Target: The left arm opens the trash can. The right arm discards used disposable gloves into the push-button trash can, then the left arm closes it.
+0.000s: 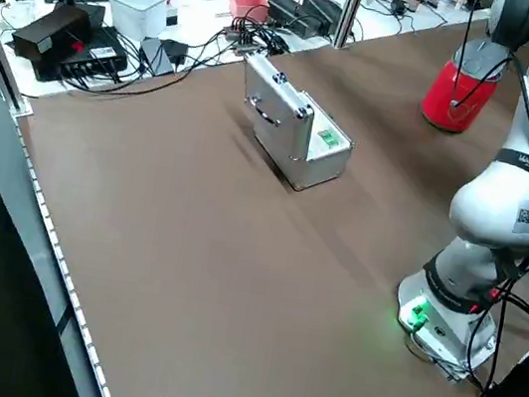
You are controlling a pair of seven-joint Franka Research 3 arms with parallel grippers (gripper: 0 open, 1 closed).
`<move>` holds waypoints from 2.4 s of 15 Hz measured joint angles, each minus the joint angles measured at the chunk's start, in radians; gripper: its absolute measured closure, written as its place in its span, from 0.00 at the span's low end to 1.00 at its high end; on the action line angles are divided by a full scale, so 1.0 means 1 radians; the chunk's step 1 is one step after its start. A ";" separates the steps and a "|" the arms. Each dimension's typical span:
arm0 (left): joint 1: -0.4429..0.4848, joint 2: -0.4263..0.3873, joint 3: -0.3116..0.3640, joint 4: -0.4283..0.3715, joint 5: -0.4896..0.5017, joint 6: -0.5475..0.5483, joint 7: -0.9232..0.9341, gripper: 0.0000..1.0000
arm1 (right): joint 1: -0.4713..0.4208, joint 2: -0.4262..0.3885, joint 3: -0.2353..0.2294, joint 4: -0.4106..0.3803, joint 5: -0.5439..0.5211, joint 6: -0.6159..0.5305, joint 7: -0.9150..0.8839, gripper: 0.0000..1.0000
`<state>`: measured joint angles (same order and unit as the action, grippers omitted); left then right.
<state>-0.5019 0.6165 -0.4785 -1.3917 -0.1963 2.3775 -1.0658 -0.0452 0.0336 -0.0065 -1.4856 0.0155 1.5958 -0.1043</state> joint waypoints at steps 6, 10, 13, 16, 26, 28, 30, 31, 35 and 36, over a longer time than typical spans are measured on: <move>-0.077 0.034 0.067 0.003 0.000 0.031 0.000 0.99 | 0.000 0.000 0.000 0.000 0.000 0.000 0.000 0.01; -0.111 0.051 0.088 0.003 0.007 0.043 0.000 0.99 | 0.000 0.000 0.000 0.000 0.000 0.000 -0.001 0.01; -0.117 0.061 0.088 0.003 0.015 0.050 0.000 0.99 | 0.000 0.000 0.000 0.000 0.000 0.000 -0.001 0.01; -0.119 0.066 0.088 0.003 0.019 0.051 0.000 0.99 | 0.000 0.000 0.000 0.000 0.000 0.000 -0.001 0.01; -0.130 0.074 0.098 0.005 0.030 0.054 0.001 0.99 | 0.001 0.000 0.001 0.000 0.000 0.000 -0.002 0.01; -0.131 0.075 0.098 0.005 0.031 0.054 0.001 0.99 | 0.001 0.000 0.001 0.000 0.000 0.000 -0.002 0.01; -0.131 0.078 0.098 0.006 0.033 0.056 0.001 0.99 | 0.001 0.000 0.002 0.000 0.000 -0.001 -0.002 0.01; -0.133 0.079 0.099 0.007 0.036 0.057 0.001 0.99 | 0.001 0.000 0.002 0.000 0.000 -0.001 -0.002 0.01; -0.138 0.080 0.104 0.008 0.038 0.058 0.001 0.99 | 0.001 0.000 0.002 -0.001 0.000 -0.001 -0.002 0.01; -0.138 0.080 0.104 0.009 0.038 0.058 0.001 0.99 | 0.001 0.000 0.002 -0.001 0.000 -0.001 -0.002 0.01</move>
<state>-0.6401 0.6966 -0.3746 -1.3831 -0.1582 2.4351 -1.0644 -0.0444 0.0337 -0.0046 -1.4869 0.0155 1.5953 -0.1066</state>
